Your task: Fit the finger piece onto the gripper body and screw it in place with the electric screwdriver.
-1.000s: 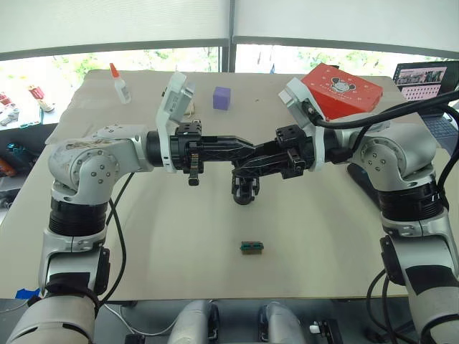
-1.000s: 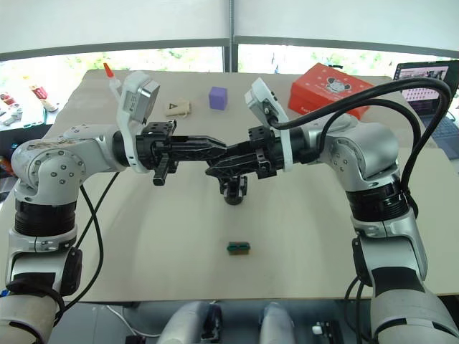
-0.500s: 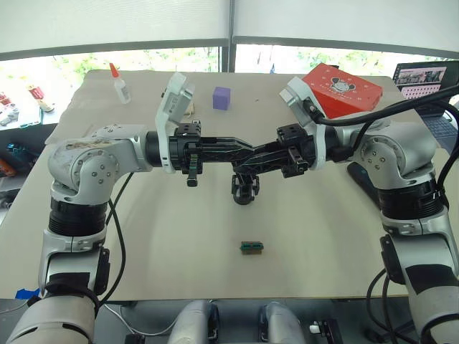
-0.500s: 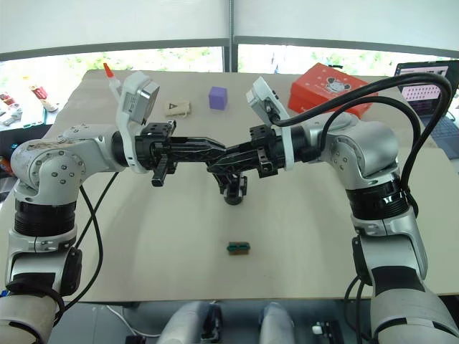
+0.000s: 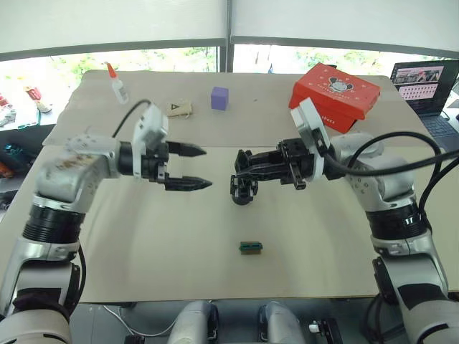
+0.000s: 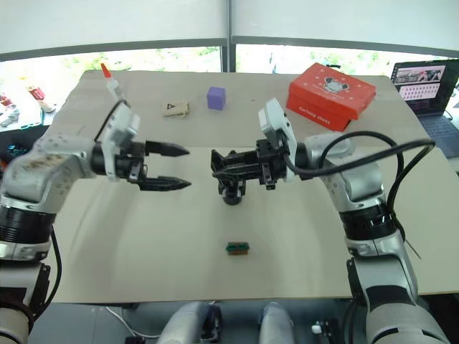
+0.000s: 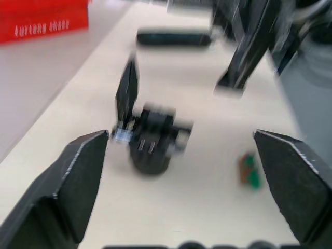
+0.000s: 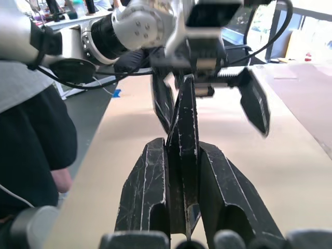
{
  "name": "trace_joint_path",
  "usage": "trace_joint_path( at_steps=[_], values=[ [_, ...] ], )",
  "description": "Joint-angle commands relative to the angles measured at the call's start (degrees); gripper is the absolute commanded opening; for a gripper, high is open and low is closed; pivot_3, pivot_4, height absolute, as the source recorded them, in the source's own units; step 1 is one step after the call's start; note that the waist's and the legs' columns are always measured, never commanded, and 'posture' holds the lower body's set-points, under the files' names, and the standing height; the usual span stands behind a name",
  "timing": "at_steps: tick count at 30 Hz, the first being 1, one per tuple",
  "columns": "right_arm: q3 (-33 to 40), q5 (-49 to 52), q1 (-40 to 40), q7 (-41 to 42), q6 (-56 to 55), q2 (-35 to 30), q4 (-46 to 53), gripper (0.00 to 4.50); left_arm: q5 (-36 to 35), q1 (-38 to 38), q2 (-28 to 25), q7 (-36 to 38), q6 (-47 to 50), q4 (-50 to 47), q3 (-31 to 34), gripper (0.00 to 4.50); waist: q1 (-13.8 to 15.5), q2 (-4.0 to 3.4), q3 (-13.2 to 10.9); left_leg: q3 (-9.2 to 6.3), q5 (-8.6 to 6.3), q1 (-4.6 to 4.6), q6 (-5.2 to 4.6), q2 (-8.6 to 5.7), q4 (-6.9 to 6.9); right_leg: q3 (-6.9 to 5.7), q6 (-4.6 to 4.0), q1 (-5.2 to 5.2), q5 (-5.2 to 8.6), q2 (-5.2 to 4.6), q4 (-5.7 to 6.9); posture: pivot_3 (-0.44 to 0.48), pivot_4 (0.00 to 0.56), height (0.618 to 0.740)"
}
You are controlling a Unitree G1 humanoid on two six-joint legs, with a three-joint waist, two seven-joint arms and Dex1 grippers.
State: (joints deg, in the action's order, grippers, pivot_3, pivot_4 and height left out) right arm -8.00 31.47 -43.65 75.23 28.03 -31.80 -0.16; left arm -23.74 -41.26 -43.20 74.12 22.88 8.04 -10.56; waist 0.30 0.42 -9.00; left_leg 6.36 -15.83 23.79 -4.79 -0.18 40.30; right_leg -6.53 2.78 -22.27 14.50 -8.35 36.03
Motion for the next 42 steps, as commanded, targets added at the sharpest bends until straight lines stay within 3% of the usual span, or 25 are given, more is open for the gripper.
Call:
trace_joint_path(
  at_steps=[1,5,14,25,28,31,37,42],
  values=[
    [1.67,-1.17,0.57,1.27,-4.39,-0.70,0.45,0.35,7.51,-0.37,5.14,-0.92,-11.87,6.47,-3.70,4.50,0.16,0.00,0.00,0.02,0.00,0.02,0.00,0.00,0.01,0.01,0.00,-0.02,0.00,0.00,0.00,0.000,0.150,0.740],
    [1.56,-1.45,0.77,1.55,-4.11,-1.12,0.32,0.35,13.69,-3.35,12.50,-3.23,-23.12,20.08,-5.25,4.50,0.31,0.02,-0.01,0.02,0.01,0.03,-0.01,0.02,0.09,-0.01,0.00,-0.01,0.00,0.00,0.05,0.000,0.150,0.740],
    [1.29,-0.60,2.53,3.50,-2.26,-3.60,2.09,0.35,15.72,-10.37,23.67,-3.93,-28.42,39.47,-3.34,4.50,0.29,0.04,-0.02,0.01,0.01,0.06,-0.04,0.02,0.10,-0.06,0.00,-0.02,-0.01,-0.05,0.07,0.000,0.150,0.740],
    [1.35,-1.00,4.81,1.60,-2.54,-3.41,3.26,0.35,19.55,-12.17,27.96,-5.53,-34.16,47.33,-2.10,4.50,0.34,0.05,-0.02,-0.03,0.01,0.07,-0.05,0.04,0.11,-0.08,0.00,-0.03,-0.01,-0.08,0.11,0.000,0.150,0.740],
    [1.36,-1.31,5.12,0.58,-3.04,-2.83,2.67,0.35,19.90,-12.45,28.78,-6.81,-36.43,49.00,-1.09,3.65,0.33,0.05,-0.02,-0.05,0.01,0.07,-0.06,0.04,0.12,-0.10,-0.01,-0.03,-0.01,-0.09,0.11,0.000,0.150,0.740],
    [0.84,-2.35,5.05,-0.18,-4.90,-1.39,0.86,0.35,19.44,-12.84,29.67,-5.69,-35.40,49.95,-0.20,2.28,0.29,0.06,-0.02,-0.05,0.02,0.07,-0.06,0.04,0.12,-0.11,-0.01,-0.03,-0.01,-0.08,0.12,0.000,0.150,0.740],
    [0.91,-6.63,2.51,-3.73,-13.49,5.69,-7.99,0.35,21.30,-12.97,29.82,-4.97,-37.29,51.49,-0.46,2.27,0.25,0.06,-0.02,-0.05,0.02,0.07,-0.06,0.03,0.14,-0.14,-0.01,-0.02,-0.01,-0.08,0.14,0.000,0.150,0.740],
    [0.22,-9.15,0.75,-0.39,-19.77,7.48,-14.64,0.35,22.46,-12.95,29.64,-3.83,-38.95,51.21,-0.59,2.27,0.25,0.06,-0.02,-0.05,0.02,0.09,-0.07,0.01,0.14,-0.16,0.00,-0.02,-0.01,-0.08,0.11,0.000,0.150,0.740]
  ],
)
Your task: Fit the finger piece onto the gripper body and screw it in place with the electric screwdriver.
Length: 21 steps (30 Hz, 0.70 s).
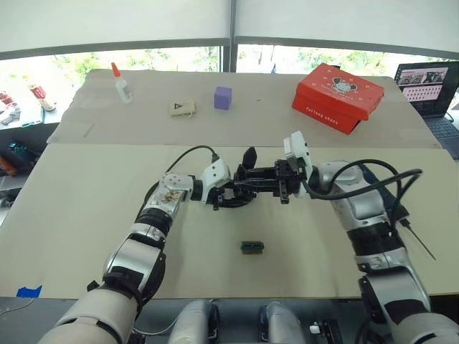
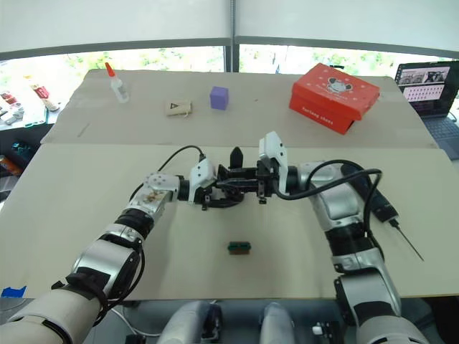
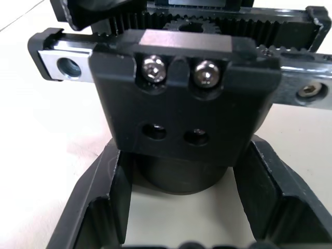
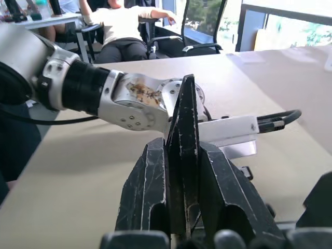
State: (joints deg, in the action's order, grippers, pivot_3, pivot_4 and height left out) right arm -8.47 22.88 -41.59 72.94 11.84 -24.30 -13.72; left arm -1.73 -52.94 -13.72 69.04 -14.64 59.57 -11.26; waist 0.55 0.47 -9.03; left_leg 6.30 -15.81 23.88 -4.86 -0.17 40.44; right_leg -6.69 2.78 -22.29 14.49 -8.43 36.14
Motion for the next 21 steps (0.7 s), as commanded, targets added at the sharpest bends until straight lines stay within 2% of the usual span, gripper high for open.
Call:
trace_joint_path(
  at_steps=[1,21],
  values=[
    [0.64,-0.63,-1.43,2.32,-3.86,0.10,-1.64,0.35,0.55,-1.16,0.16,1.35,-1.54,-0.48,0.15,2.27,-0.05,0.00,0.00,0.00,0.00,0.00,0.00,0.00,-0.01,-0.01,0.00,0.00,0.00,0.00,0.00,0.000,0.150,0.740],
    [-0.54,-5.26,-2.54,6.07,-7.89,0.43,-11.01,0.35,1.03,0.76,-0.66,2.44,-2.32,-2.09,0.71,2.27,-0.44,-0.01,0.00,-0.04,0.00,0.00,0.00,0.03,-0.02,-0.12,0.00,0.00,0.00,0.00,0.02,0.000,0.150,0.740]
  ],
)
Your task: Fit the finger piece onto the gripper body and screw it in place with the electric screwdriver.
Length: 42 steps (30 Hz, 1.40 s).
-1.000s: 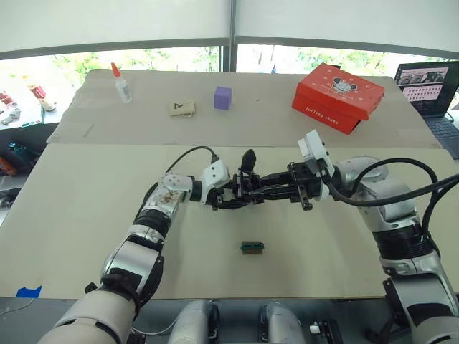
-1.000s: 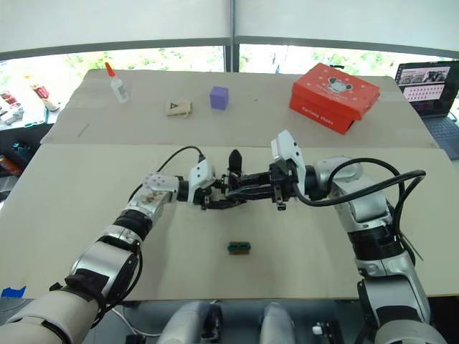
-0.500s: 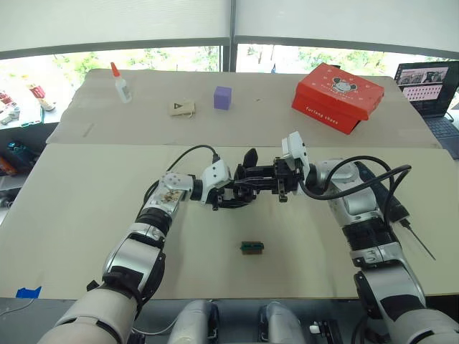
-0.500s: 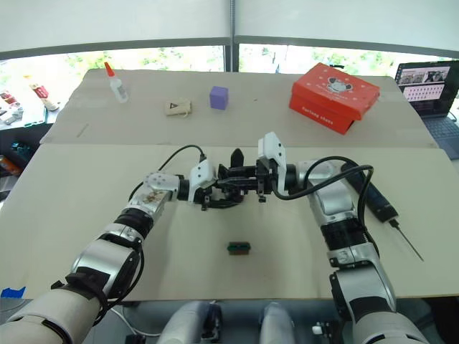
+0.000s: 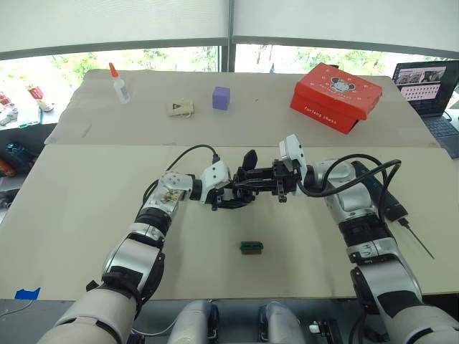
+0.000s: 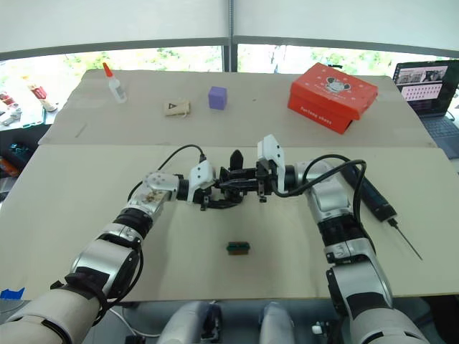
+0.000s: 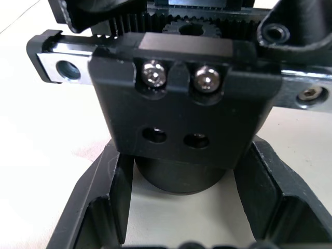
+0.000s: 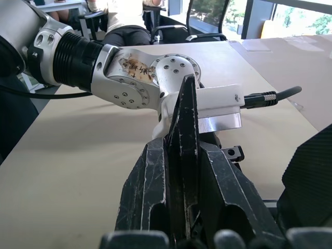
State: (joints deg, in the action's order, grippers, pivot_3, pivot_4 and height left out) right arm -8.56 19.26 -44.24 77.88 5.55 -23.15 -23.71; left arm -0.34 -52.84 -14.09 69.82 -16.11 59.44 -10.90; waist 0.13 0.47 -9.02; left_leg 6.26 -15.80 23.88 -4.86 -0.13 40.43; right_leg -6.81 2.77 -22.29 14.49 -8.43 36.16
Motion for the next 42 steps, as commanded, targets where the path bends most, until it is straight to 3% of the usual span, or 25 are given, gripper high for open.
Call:
trace_joint_path(
  at_steps=[1,27,33,42],
  values=[
    [-0.63,-1.89,0.33,1.40,-2.17,-0.83,-1.09,0.35,-0.30,0.76,-0.37,1.63,-0.95,-1.93,0.35,2.27,-0.03,0.00,0.00,0.00,0.00,0.00,0.00,0.00,0.00,0.00,0.00,0.00,0.00,0.00,0.00,0.000,0.150,0.740],
    [-0.78,-2.20,6.19,0.08,0.20,-2.91,1.40,0.35,0.38,1.51,0.29,1.24,-1.31,-2.41,0.35,2.27,-0.08,-0.02,0.03,-0.04,0.00,-0.03,0.00,0.00,0.01,-0.03,0.00,0.06,0.00,0.00,0.00,0.000,0.150,0.740],
    [-6.14,-3.50,4.44,1.96,9.52,-3.37,3.70,0.35,0.32,1.84,0.58,1.26,-1.46,-2.64,0.39,2.27,0.02,-0.04,0.09,-0.06,0.00,-0.04,0.00,0.00,0.01,-0.03,0.00,0.08,0.00,-0.01,0.00,0.000,0.150,0.740],
    [-6.00,-4.85,4.48,3.61,3.30,-4.99,-0.54,0.35,0.02,2.73,0.55,0.92,-1.18,-3.72,0.62,2.27,0.11,-0.03,0.22,-0.11,0.00,-0.08,0.00,0.00,0.00,-0.11,0.00,0.13,0.00,-0.01,0.00,0.000,0.150,0.740]
  ],
)
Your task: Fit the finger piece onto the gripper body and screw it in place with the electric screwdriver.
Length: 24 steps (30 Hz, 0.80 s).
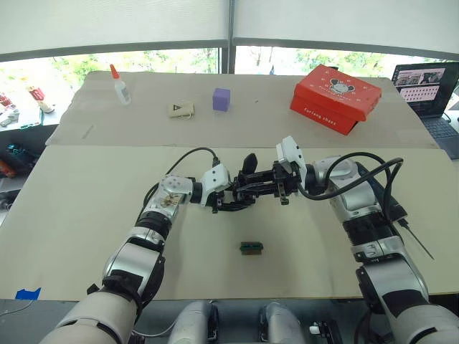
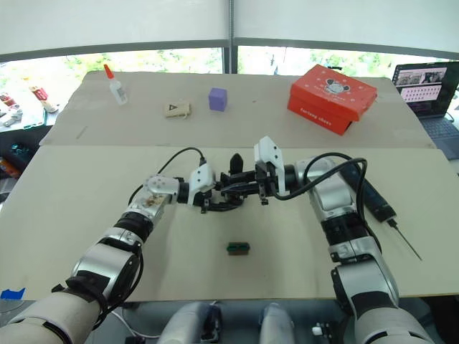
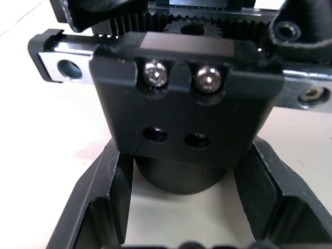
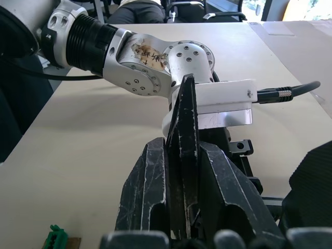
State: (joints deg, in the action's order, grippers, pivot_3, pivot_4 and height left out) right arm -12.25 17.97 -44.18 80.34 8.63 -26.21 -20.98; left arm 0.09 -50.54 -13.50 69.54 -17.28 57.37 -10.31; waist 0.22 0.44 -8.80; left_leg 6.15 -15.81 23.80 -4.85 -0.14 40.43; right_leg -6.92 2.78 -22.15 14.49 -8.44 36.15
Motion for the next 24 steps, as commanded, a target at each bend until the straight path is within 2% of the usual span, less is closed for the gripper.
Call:
trace_joint_path(
  at_steps=[1,9,16,21,24],
  values=[
    [-1.77,-3.58,4.91,0.20,-0.72,-1.67,-3.47,0.35,-0.39,0.54,-0.06,1.13,-0.03,-1.75,0.03,2.27,0.04,0.00,0.00,0.00,0.00,0.00,0.00,0.00,0.00,0.00,0.00,0.00,0.00,-0.01,0.00,0.000,0.150,0.740],
    [2.15,-1.35,7.82,-3.53,-2.40,-0.36,-4.35,0.35,-0.37,0.76,-0.30,1.08,0.21,-2.04,0.06,2.27,0.08,0.00,0.02,0.01,0.00,-0.04,0.00,0.01,0.01,-0.01,0.00,0.04,0.00,0.00,0.01,0.000,0.150,0.740],
    [0.80,-1.46,8.14,-1.56,-3.07,-0.35,-4.85,0.35,-0.36,0.48,-0.33,1.13,0.28,-1.82,0.09,2.27,0.08,0.00,0.02,0.01,0.00,-0.05,0.00,0.01,0.01,0.00,0.00,0.04,0.00,0.00,0.01,0.000,0.150,0.740],
    [-1.54,-1.44,7.60,-0.25,0.91,0.55,-3.83,0.35,-0.43,0.36,-0.29,1.16,0.42,-1.88,0.13,2.27,0.07,-0.01,0.03,0.01,0.00,-0.05,0.00,0.01,0.01,0.00,0.00,0.04,0.00,0.00,0.01,0.000,0.150,0.740],
    [0.09,-1.54,7.88,-2.62,-2.10,1.70,-4.73,0.35,-0.45,0.38,-0.23,1.05,0.54,-2.09,0.14,2.27,0.03,-0.01,0.05,0.01,0.00,-0.05,0.00,0.02,0.00,-0.01,0.00,0.04,0.00,0.00,0.01,0.000,0.150,0.740]
  ],
)
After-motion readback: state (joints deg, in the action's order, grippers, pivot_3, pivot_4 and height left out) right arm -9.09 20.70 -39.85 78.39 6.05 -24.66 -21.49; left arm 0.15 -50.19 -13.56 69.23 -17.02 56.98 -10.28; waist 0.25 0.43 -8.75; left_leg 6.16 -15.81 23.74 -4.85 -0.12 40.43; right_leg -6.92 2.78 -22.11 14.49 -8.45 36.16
